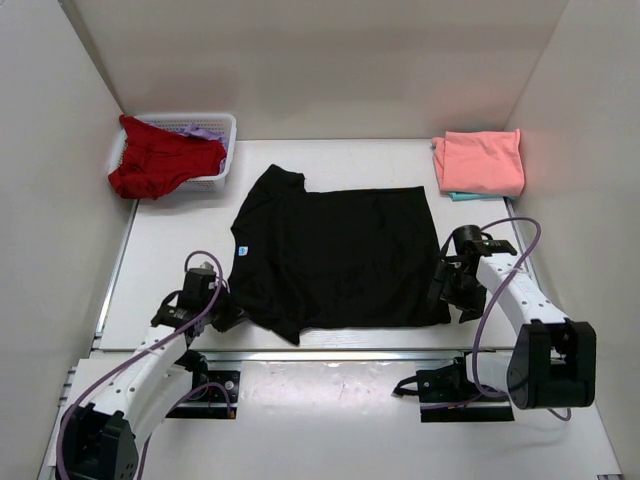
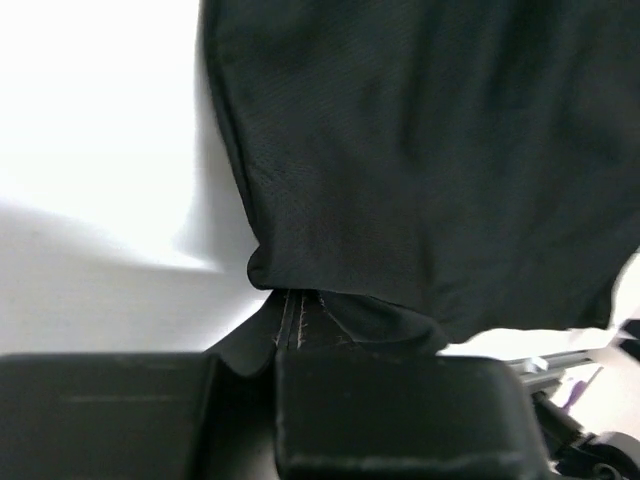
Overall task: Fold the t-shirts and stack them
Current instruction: Grap the side of the flattened tshirt closest away from the robot with both arms
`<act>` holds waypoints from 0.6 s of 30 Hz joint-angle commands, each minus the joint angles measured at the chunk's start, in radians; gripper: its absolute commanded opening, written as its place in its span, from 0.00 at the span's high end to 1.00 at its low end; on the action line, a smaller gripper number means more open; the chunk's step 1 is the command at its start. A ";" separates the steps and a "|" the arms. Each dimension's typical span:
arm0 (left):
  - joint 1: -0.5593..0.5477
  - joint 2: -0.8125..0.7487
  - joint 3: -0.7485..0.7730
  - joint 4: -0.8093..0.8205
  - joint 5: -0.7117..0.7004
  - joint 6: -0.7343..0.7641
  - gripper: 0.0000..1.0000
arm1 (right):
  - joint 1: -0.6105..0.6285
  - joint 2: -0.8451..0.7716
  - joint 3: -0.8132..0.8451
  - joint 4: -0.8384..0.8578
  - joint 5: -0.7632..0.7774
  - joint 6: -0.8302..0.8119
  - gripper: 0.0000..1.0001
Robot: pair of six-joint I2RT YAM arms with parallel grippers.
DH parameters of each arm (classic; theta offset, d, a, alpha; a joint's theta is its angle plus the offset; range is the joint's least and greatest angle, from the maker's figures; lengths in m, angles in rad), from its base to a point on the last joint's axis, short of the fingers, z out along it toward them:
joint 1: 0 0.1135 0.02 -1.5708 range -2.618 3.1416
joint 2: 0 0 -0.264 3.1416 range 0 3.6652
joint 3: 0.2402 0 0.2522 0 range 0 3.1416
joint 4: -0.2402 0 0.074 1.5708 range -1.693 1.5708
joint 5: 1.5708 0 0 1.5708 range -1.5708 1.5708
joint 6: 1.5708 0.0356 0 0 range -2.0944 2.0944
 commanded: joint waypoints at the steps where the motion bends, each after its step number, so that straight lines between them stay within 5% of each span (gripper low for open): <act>1: 0.026 -0.004 0.086 -0.020 0.032 0.042 1.00 | -0.010 0.046 -0.037 0.056 0.003 0.035 0.32; 5: 0.005 -0.019 0.111 -0.054 0.064 0.028 1.00 | 0.010 0.117 -0.060 0.112 -0.028 0.053 0.39; 7: 0.014 -0.027 0.131 -0.093 0.083 0.039 0.99 | 0.005 0.137 -0.059 0.123 -0.051 0.053 0.88; 8: 0.020 -0.030 0.143 -0.106 0.090 0.033 0.99 | 0.003 0.132 -0.054 0.110 -0.059 0.048 1.00; 18: 0.026 -0.025 0.297 -0.388 0.187 0.117 0.98 | -0.036 -0.006 -0.005 -0.063 -0.143 0.016 1.00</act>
